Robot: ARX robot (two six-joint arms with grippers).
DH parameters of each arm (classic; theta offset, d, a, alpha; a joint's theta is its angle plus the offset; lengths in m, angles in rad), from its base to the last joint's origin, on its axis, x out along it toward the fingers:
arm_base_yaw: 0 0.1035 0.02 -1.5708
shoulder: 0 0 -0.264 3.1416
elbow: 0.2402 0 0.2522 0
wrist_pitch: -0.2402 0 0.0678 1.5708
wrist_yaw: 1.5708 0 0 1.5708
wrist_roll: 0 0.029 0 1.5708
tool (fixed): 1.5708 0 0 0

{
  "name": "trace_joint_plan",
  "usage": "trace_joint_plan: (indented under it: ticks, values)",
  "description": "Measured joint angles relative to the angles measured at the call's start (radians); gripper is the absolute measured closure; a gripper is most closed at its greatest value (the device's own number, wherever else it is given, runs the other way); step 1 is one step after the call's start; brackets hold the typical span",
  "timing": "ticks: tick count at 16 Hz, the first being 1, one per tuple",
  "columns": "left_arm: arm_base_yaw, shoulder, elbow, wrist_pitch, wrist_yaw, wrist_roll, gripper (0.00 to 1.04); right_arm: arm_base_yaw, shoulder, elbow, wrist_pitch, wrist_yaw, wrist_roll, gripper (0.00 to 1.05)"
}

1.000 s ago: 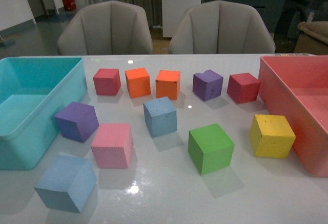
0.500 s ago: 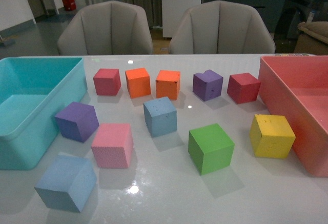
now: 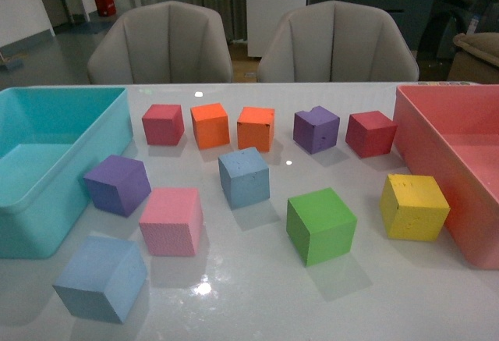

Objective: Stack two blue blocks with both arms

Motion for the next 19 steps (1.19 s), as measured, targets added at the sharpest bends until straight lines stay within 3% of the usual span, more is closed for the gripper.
trace_joint_plan:
  ticks: [3,7,13,19]
  values:
    - [-0.082,0.404,0.102,0.219,-0.043,0.044,0.07,0.000,0.000,0.000,0.000,0.000,0.000,0.06]
    - [-0.101,0.765,0.194,0.274,-0.058,0.048,0.07,0.000,0.000,0.000,0.000,0.000,0.000,0.06]
    - [-0.039,0.917,0.261,0.261,0.005,0.012,0.07,0.000,0.000,0.000,0.000,0.000,0.000,0.06]
    - [-0.036,0.968,0.272,0.306,-0.001,-0.002,0.07,0.000,0.000,0.000,0.000,0.000,0.000,0.06]
